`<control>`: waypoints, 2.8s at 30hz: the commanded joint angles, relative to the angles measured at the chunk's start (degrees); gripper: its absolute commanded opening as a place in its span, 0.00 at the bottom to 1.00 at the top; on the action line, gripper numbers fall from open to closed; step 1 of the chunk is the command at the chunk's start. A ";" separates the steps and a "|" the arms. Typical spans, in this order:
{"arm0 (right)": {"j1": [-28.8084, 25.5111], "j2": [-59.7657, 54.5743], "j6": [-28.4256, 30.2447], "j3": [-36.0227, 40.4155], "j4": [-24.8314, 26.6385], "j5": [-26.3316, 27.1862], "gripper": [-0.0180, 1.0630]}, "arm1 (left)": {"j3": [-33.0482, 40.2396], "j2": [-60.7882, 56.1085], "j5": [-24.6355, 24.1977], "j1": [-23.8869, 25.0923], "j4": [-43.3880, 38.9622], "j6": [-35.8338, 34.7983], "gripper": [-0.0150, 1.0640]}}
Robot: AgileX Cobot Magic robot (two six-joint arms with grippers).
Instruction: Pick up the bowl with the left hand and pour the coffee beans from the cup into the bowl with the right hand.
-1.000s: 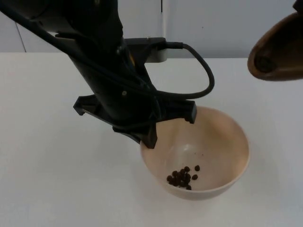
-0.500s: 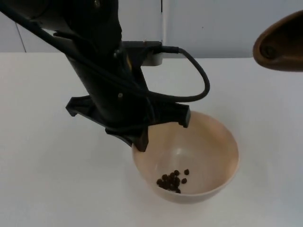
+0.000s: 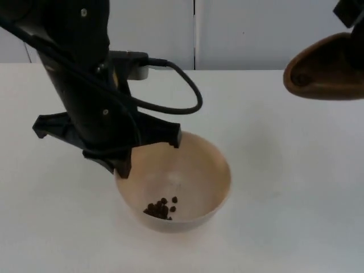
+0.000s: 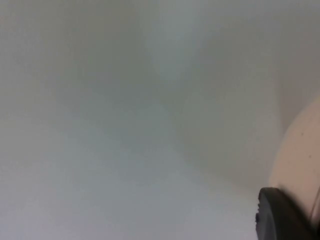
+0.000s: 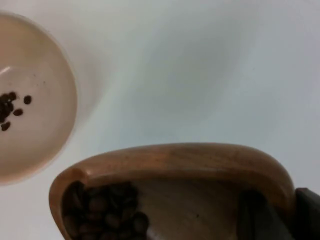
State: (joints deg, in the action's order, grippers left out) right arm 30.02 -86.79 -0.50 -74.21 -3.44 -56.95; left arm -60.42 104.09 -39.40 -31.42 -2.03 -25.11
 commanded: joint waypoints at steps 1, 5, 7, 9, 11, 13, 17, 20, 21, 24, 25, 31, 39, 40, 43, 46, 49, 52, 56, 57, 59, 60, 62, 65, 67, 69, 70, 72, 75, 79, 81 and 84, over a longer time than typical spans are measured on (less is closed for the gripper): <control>-0.27 -1.53 -0.55 0.08 0.62 2.08 0.02 | 2.05 -0.18 2.31 1.82 3.01 1.27 0.01; -0.27 -5.45 -1.24 0.08 1.02 4.53 0.02 | 5.67 -0.18 6.84 5.93 5.86 3.54 0.01; -0.27 -6.38 -1.39 0.08 1.02 5.16 0.02 | 5.81 -0.18 7.38 6.50 5.86 3.57 0.01; -0.27 -8.33 -1.61 0.08 1.02 5.91 0.02 | 5.91 -0.18 7.49 7.55 5.64 3.90 0.01; -0.27 -9.13 -1.61 0.08 1.02 6.35 0.02 | 5.91 -0.18 7.74 7.53 5.35 4.17 0.01; -0.27 -10.95 -1.85 0.08 1.12 7.20 0.02 | 5.91 -0.18 8.17 7.53 4.17 4.29 0.01; -0.27 -13.25 -1.85 0.08 1.97 8.00 0.02 | 5.91 -0.18 8.43 7.53 4.04 4.29 0.01; -0.27 -15.08 -2.62 0.08 2.27 9.61 0.02 | 5.91 -0.18 8.54 7.53 3.81 4.29 0.01; -0.27 -15.62 -3.18 0.08 2.27 10.21 0.02 | 5.91 -0.18 8.54 7.53 3.81 4.29 0.01; -0.49 -16.51 -4.08 0.08 2.27 11.18 0.02 | 5.91 -0.18 8.71 7.53 3.70 4.29 0.01; -0.74 -16.94 -4.37 0.08 2.52 11.54 0.02 | 5.91 -0.18 8.95 7.53 3.70 4.29 0.01; -2.77 -18.70 -4.41 0.13 3.79 11.78 0.02 | 7.24 -0.18 11.56 7.53 2.62 4.09 0.01; -5.48 -18.98 -5.11 6.48 3.44 18.30 0.02 | 10.62 -0.18 17.93 7.53 3.01 3.57 0.01; -5.60 -18.98 -5.23 7.58 3.44 19.56 0.02 | 10.62 -0.06 17.92 7.53 3.01 3.57 0.01; -5.60 -19.13 -5.60 9.95 3.44 22.95 0.02 | 10.62 0.51 17.92 7.53 2.79 3.57 0.01; -5.60 -19.77 -5.91 10.42 3.44 23.70 0.02 | 10.62 0.80 17.92 7.53 2.42 3.57 0.01; -5.60 -21.95 -6.12 10.70 3.44 24.09 0.02 | 10.62 0.80 17.80 7.53 2.43 3.57 0.01; -5.60 -23.69 -6.12 10.83 3.44 24.63 0.02 | 10.62 0.80 17.92 7.53 2.43 3.57 0.01; -5.60 -25.54 -6.58 10.79 3.79 26.02 0.02 | 10.62 0.80 18.14 7.53 2.43 3.57 0.01; -5.60 -25.89 -6.58 10.89 3.79 26.58 0.02 | 10.62 0.80 18.14 7.53 2.43 3.57 0.01; -5.60 -26.28 -6.69 10.89 3.79 27.42 0.02 | 10.62 0.80 18.27 7.53 2.43 3.69 0.01; -5.60 -26.41 -6.69 10.89 3.79 27.58 0.02 | 10.62 0.80 18.53 7.53 1.24 3.79 0.01; -5.60 -26.51 -6.69 10.89 3.44 27.70 0.02 | 10.62 0.80 18.66 7.53 0.62 3.79 0.01; -5.60 -26.95 -6.69 10.89 3.44 28.00 0.02 | 10.62 0.80 18.66 7.53 -0.12 3.79 0.01; -5.60 -27.60 -6.69 10.89 3.44 28.42 0.02 | 10.62 0.80 18.68 7.53 -0.39 3.79 0.01; -5.60 -27.97 -6.69 10.89 3.44 28.51 0.02 | 10.62 0.80 18.68 7.53 -0.68 3.79 0.01; -5.60 -27.96 -6.69 10.89 3.44 28.69 0.02 | 10.62 0.80 18.68 7.53 -0.68 3.79 0.01; -5.60 -27.96 -6.69 10.89 3.44 28.79 0.02 | 10.62 0.80 18.79 7.53 -0.67 3.79 0.01; -5.60 -27.96 -6.69 10.89 3.44 28.95 0.02 | 10.62 0.80 18.79 7.53 -0.67 3.79 0.01; -5.60 -27.96 -6.69 10.89 3.44 29.20 0.02 | 10.62 0.80 18.79 7.53 -0.67 3.79 0.01; -5.60 -27.96 -6.55 10.89 3.44 29.31 0.02 | 10.62 0.80 18.78 7.53 -0.67 3.79 0.02; -5.60 -27.96 -6.55 10.89 3.44 29.31 0.02 | 10.62 0.80 18.78 7.53 -0.45 3.79 0.08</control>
State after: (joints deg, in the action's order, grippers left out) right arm 24.68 -114.93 -7.13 -63.42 0.00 -28.25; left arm -49.90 104.94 -21.16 -24.03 -2.16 -21.34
